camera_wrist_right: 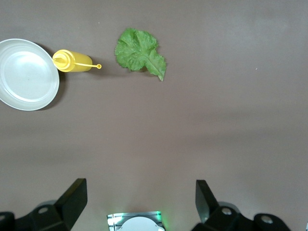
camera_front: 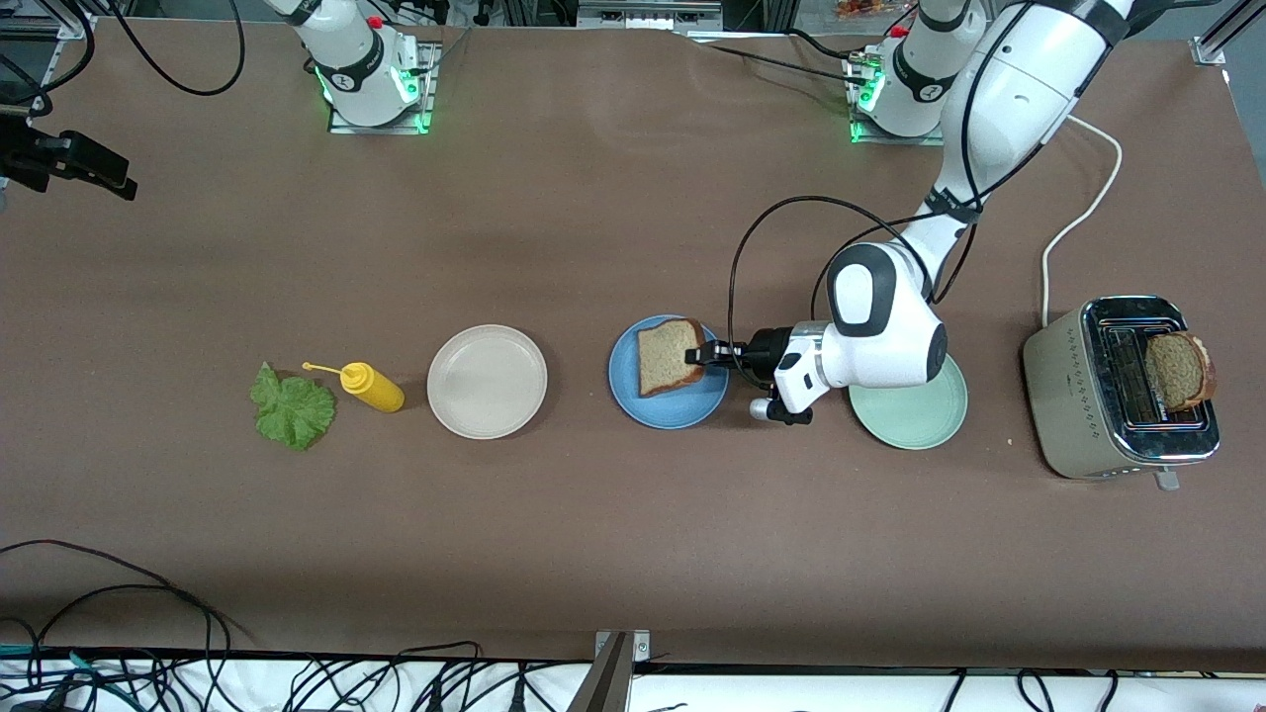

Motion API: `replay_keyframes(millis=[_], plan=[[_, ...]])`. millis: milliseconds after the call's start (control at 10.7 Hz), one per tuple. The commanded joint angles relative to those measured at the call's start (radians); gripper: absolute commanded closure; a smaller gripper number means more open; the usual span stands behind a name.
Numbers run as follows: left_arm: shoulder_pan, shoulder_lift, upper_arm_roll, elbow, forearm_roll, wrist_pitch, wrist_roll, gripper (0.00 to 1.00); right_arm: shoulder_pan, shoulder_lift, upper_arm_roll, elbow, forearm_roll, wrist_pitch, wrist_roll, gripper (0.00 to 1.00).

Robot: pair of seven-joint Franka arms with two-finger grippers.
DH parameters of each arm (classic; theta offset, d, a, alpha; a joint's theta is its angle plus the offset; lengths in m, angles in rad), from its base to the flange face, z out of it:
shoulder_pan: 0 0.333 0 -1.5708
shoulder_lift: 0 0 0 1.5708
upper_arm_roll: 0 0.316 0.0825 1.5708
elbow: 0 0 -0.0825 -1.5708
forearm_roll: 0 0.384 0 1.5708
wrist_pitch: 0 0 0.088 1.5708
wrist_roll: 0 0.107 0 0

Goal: Make sandwich in blue plate with both arms
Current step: 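Carry the bread slice to the blue plate with the left gripper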

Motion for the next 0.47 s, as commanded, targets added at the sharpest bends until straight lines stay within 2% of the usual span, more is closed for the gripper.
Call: replay_keyframes(millis=[0, 93, 186, 279, 372], plan=[[0.0, 0.025, -0.004, 0.013, -0.105, 0.004, 0.117, 0.96, 0.01, 0.025, -0.003, 0.021, 0.0, -0.021, -0.018, 0.0], [-0.008, 0.027, -0.004, 0.008, -0.146, 0.004, 0.146, 0.96, 0.01, 0.027, -0.002, 0.019, 0.006, -0.021, -0.033, 0.0], [0.001, 0.027, -0.002, 0.008, -0.147, -0.001, 0.163, 0.83, 0.011, 0.05, 0.0, 0.021, 0.017, -0.015, -0.071, 0.0], [0.004, 0.027, -0.001, 0.01, -0.147, -0.004, 0.17, 0.24, 0.01, 0.056, 0.0, 0.021, 0.049, -0.011, -0.082, 0.0], [0.007, 0.021, 0.001, 0.011, -0.147, -0.007, 0.164, 0.0, 0.011, 0.077, 0.001, 0.012, 0.069, -0.009, -0.081, 0.0]])
